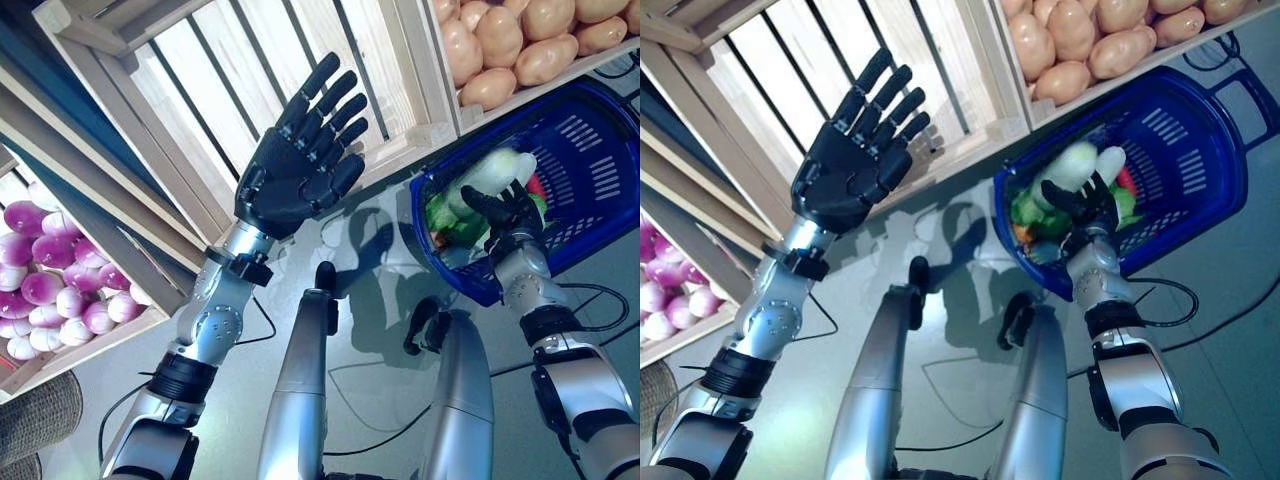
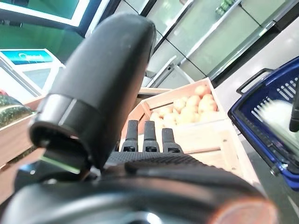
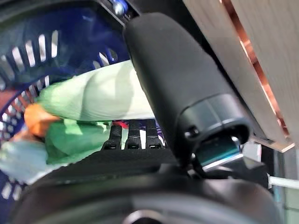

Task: Put vegetables into the basket

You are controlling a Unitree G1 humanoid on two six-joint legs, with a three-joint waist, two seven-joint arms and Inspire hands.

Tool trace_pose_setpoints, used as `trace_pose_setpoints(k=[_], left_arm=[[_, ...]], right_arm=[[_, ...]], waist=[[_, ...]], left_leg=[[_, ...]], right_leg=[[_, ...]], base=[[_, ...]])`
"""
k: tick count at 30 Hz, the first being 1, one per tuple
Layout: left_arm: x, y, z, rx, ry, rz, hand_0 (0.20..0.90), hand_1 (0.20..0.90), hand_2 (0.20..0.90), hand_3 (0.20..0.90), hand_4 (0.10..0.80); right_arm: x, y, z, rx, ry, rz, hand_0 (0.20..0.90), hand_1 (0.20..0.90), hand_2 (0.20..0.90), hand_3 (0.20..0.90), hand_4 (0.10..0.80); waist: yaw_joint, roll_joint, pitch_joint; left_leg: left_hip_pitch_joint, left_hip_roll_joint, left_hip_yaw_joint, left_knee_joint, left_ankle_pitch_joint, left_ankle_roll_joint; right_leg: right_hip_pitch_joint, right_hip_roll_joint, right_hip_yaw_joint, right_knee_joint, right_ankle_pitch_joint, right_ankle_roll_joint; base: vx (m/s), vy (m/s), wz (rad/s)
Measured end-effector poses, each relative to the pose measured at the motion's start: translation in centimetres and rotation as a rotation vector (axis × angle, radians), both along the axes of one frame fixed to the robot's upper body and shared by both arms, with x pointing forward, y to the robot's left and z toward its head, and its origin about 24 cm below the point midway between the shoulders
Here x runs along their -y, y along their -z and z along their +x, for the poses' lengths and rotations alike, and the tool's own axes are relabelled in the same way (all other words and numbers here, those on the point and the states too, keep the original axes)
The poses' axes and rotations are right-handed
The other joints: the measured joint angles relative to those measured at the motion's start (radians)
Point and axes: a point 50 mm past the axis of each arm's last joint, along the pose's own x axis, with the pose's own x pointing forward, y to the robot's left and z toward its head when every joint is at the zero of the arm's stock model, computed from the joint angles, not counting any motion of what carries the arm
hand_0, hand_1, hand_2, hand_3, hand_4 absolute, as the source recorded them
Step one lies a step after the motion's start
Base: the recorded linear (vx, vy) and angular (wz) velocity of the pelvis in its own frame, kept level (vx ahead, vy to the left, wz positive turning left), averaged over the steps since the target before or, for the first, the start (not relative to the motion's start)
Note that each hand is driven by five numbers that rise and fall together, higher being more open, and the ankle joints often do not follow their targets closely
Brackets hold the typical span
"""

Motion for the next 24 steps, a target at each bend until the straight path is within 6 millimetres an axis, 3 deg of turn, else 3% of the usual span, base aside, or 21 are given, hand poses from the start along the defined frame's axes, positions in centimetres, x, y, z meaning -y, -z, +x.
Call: trace_pose_setpoints(k=[5,11,15,24], left_arm=[[-0.1,0.4,0.0,-0.014,-0.004,0.001,0.900,0.900,0.900,0.900,0.800],[-0.1,0.8,-0.1,-0.013,0.010,0.009,0.900,0.900,0.900,0.900,0.800],[0.6,2.2,-0.5,-0.036,0.060,0.030,0.900,0.900,0.900,0.900,0.800],[0.8,7.1,-1.9,-0.211,0.109,0.070,0.900,0.900,0.900,0.900,0.800]], right_arm=[[-0.4,1.1,-0.3,-0.045,0.043,-0.050,0.900,0.900,0.900,0.900,0.800],[-1.9,3.5,-1.2,-0.059,0.061,-0.109,0.900,0.900,0.900,0.900,0.800],[-2.7,6.0,-3.5,-0.055,0.016,-0.135,0.900,0.900,0.900,0.900,0.800],[-4.7,10.7,-8.4,-0.106,-0.206,-0.280,0.900,0.900,0.900,0.900,0.800]], waist=[[0.002,0.000,0.000],[0.000,-0.001,-0.001],[-0.015,0.010,-0.009],[-0.035,0.016,-0.038]], left_leg=[[0.102,0.014,0.000,-0.076,0.012,-0.005],[0.436,0.015,0.002,-0.514,0.157,-0.009],[0.647,0.022,0.002,-0.739,0.231,0.002],[0.863,0.014,0.039,-0.901,0.242,0.025]], right_leg=[[0.100,0.028,-0.004,-0.084,0.025,0.006],[0.376,0.065,-0.025,-0.441,0.153,0.017],[0.572,0.072,-0.067,-0.628,0.201,0.035],[0.820,0.073,-0.089,-0.865,0.250,0.085]], base=[[0.059,-0.029,-0.08],[0.061,-0.029,-0.11],[0.146,0.012,0.00],[0.058,0.013,-0.02]])
